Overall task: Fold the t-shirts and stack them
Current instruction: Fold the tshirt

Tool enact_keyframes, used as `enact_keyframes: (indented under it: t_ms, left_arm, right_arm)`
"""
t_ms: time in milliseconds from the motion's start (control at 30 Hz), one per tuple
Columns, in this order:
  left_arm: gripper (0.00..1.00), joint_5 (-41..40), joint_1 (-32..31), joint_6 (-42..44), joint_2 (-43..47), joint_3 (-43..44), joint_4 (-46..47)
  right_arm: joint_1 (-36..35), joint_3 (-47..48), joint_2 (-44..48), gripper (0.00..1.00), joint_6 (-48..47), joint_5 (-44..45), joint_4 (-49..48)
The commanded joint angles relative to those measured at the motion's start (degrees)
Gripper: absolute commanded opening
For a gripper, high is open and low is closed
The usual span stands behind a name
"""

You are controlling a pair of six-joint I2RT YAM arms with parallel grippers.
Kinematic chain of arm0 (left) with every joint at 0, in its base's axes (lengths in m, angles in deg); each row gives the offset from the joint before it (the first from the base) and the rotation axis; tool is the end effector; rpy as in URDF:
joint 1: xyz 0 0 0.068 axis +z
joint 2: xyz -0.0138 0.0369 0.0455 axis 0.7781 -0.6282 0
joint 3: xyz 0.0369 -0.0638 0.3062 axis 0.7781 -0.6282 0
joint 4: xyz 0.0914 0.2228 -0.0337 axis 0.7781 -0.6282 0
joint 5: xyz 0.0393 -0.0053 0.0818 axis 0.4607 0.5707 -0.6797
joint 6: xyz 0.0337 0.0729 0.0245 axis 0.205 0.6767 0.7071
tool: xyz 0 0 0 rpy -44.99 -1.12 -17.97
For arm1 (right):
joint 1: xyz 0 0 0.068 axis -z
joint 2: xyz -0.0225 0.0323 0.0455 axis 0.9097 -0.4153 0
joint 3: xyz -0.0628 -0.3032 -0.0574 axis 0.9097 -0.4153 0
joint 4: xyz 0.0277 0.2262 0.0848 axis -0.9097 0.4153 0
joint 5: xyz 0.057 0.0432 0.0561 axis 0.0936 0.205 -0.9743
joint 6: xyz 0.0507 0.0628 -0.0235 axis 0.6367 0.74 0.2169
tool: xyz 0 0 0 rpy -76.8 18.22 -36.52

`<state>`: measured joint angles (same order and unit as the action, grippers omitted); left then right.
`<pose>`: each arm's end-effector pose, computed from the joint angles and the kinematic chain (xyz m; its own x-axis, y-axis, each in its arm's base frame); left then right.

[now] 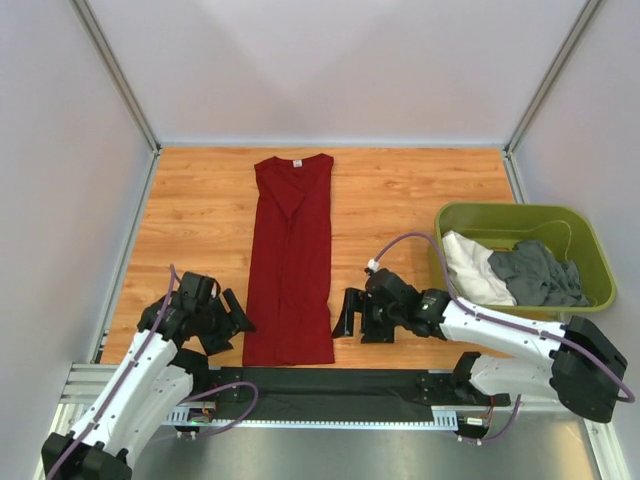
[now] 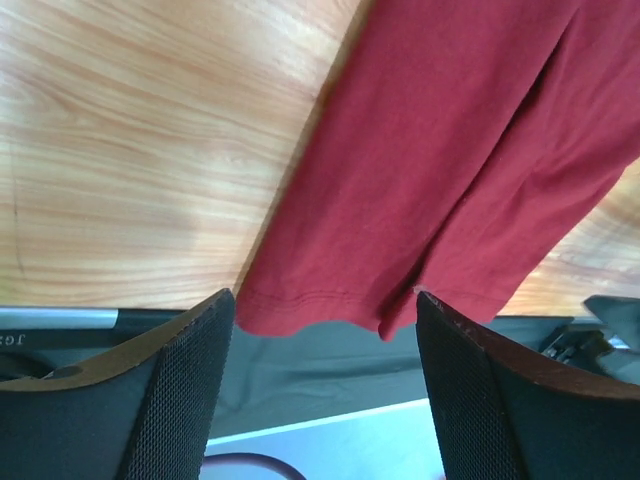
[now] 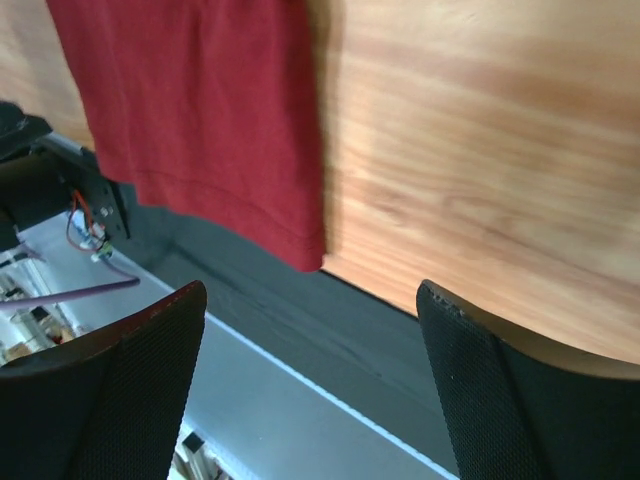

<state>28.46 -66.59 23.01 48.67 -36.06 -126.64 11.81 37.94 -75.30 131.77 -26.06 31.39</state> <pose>0.0558 -0.0326 0.1794 -0.8132 -0.5773 -0.0739 -0.4934 0.7512 -0.4384 0.1048 0.1644 0.2054 -0.9812 0.0565 -0.1844 -0.0559 0.8319 0.5522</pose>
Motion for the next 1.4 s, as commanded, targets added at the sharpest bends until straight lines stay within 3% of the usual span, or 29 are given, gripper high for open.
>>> enact_keyframes:
  t_ms: [0, 133, 267, 367, 433, 533, 633, 867, 1067, 1367]
  left_arm:
    - [0.80, -3.6, -3.1, -3.6, 1.0, 1.6, -1.8]
    - [0.81, -11.9, -8.6, -9.8, -2.4, 2.5, -5.2]
    - [0.79, -9.6, -10.9, -12.3, -6.8, -0.9, -5.8]
    - [0.79, -5.2, -11.1, -14.6, 0.1, -6.4, -3.7]
    - [0.75, -6.6, -11.1, -16.8, 7.6, -7.2, -8.0]
    - [0.64, -8.3, -11.1, -17.7, 15.7, -7.0, -9.9]
    - [0.57, -8.0, -11.2, -17.6, 17.0, -8.0, -9.4]
    - [0.59, -8.3, -11.2, -14.2, 8.6, -7.2, -6.9]
    - [0.63, -7.1, -11.1, -13.0, 9.4, -7.7, -5.5]
    - [0.62, -3.9, -11.2, -10.5, 10.9, -8.7, -3.7]
  right_arm:
    - [-3.7, -1.4, -2.0, 0.87, 7.0, 0.9, -8.2]
    - [-8.4, -2.4, -5.7, 0.86, 10.0, 5.0, -11.4]
    - [-9.6, -1.0, -9.8, 0.81, 13.2, 3.9, -12.5]
    - [-11.3, 0.7, -10.4, 0.79, 13.8, 6.0, -9.8]
    - [-12.3, 1.7, -11.0, 0.78, 14.8, 6.8, -9.9]
    - [-13.8, 2.1, -13.8, 0.75, 15.5, 7.4, -10.8]
    - [-14.4, 2.1, -17.1, 0.72, 16.3, 6.9, -12.3]
    - [-15.8, 2.7, -19.3, 0.65, 17.8, 8.0, -10.9]
    - [-15.8, 3.0, -19.0, 0.57, 18.3, 10.0, -9.4]
    - [-15.7, 4.4, -18.2, 0.55, 17.7, 12.1, -4.0]
